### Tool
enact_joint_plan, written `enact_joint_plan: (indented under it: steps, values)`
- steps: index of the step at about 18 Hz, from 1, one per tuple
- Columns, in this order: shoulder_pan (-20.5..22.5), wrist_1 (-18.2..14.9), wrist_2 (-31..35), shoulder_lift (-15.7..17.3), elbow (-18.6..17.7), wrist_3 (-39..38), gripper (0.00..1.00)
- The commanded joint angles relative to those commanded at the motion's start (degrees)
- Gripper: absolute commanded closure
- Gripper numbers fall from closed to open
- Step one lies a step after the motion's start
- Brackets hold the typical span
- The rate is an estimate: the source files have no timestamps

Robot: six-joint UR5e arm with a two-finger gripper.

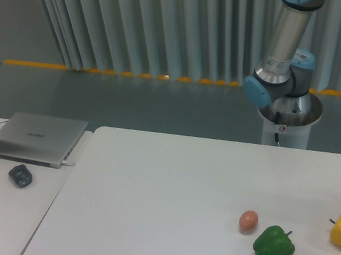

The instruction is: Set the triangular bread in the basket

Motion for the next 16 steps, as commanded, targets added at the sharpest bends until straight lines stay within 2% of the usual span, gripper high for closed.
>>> enact_joint_plan:
  steps: [3,5,8,11,16]
  values:
    - [-2.99,-3.96,0.61,3.17,0.27,0.18,0.0]
    - [-5.36,-4.85,3.06,3.87,0.18,0.18,0.0]
    - [-8.26,-4.59,4.22,3.79,0.18,0.18,0.0]
    - [-11.16,-4.06,4.66,2.13,0.35,-0.96,0.0]
    - [-12.66,-3.98,4.13,0.54,0.88,-2.37,0.0]
